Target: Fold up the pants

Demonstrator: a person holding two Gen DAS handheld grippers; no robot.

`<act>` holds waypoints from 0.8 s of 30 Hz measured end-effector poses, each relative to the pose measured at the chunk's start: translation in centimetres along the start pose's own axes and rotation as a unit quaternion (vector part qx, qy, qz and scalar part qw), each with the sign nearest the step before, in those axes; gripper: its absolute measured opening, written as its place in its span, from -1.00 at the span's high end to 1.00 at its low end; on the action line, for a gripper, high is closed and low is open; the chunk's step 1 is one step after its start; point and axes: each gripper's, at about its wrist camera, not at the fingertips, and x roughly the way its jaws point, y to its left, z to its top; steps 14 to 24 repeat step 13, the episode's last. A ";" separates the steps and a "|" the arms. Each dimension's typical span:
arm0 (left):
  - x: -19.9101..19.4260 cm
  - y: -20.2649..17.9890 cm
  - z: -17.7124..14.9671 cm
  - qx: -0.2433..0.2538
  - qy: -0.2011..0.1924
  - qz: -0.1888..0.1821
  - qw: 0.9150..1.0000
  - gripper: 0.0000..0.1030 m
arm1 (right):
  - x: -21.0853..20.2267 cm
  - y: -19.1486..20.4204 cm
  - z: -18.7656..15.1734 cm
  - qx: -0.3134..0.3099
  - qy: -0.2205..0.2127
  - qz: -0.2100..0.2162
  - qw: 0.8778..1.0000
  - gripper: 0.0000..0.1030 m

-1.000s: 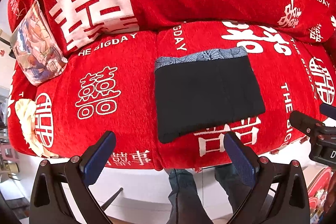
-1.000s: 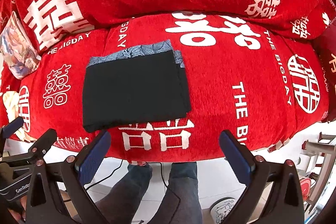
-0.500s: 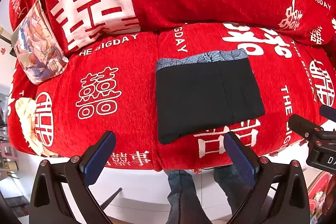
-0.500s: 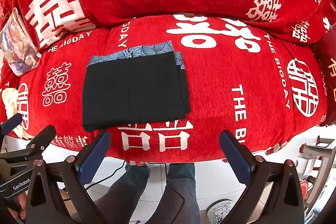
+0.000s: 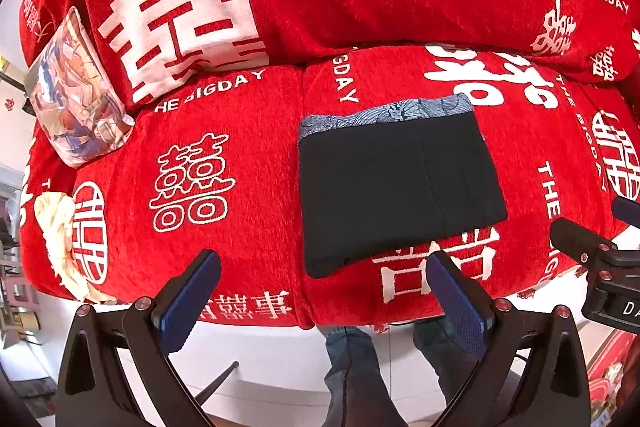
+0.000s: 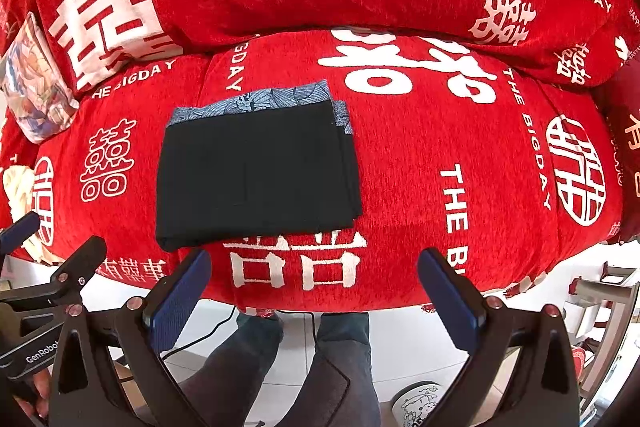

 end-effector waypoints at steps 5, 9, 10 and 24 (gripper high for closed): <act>-0.2 0.3 0.1 -0.007 -0.006 0.001 1.000 -1.00 | 0.0 0.0 0.0 0.001 0.000 -0.001 1.000 -0.99; -0.2 0.2 0.0 -0.006 -0.008 -0.006 1.000 -1.00 | -0.1 0.0 0.1 0.001 0.001 -0.001 1.000 -0.99; -0.3 0.1 0.0 -0.003 -0.010 -0.006 1.000 -1.00 | 0.0 0.0 0.1 0.000 0.000 -0.001 1.000 -0.99; -0.5 -0.1 0.0 0.001 -0.013 -0.005 1.000 -1.00 | 0.0 0.0 0.0 -0.001 0.000 -0.001 1.000 -0.99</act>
